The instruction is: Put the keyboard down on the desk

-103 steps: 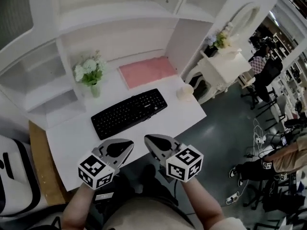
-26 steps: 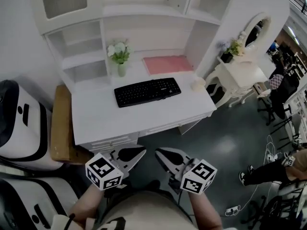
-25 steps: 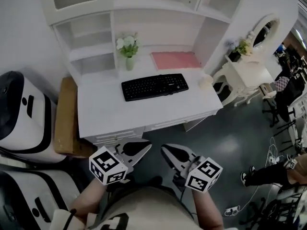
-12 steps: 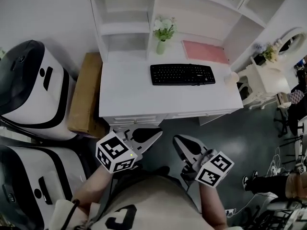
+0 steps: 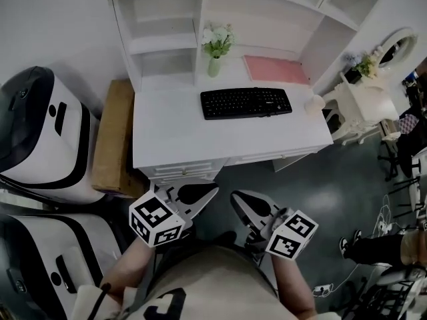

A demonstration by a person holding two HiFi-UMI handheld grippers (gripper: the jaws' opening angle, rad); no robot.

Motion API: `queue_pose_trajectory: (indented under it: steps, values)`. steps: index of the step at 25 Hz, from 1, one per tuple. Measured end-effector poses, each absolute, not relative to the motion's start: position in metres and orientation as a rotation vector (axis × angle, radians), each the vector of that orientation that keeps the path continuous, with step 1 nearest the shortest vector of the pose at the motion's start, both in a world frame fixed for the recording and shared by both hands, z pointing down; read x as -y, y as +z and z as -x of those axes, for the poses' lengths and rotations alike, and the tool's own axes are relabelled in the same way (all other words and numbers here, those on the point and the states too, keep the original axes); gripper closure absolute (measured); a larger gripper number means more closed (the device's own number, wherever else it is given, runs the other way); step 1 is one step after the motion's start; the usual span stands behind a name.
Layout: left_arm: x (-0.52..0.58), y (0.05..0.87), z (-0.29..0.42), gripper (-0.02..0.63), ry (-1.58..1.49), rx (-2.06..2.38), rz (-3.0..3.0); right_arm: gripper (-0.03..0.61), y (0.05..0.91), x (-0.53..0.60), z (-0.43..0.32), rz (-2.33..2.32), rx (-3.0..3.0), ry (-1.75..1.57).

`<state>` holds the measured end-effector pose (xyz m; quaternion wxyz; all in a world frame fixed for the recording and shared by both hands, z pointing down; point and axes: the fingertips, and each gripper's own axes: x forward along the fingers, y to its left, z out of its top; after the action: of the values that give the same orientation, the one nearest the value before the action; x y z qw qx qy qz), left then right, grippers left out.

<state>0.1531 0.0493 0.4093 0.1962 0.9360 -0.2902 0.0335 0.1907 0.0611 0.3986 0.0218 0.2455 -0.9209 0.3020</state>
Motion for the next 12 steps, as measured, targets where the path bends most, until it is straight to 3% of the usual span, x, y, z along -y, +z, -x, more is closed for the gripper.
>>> queue_pose_trajectory:
  steps: [12]
  values:
    - [-0.051, 0.411, -0.167, 0.6, 0.093, 0.796, -2.612, 0.555, 0.401, -0.063, -0.208, -0.789, 2.843, 0.925]
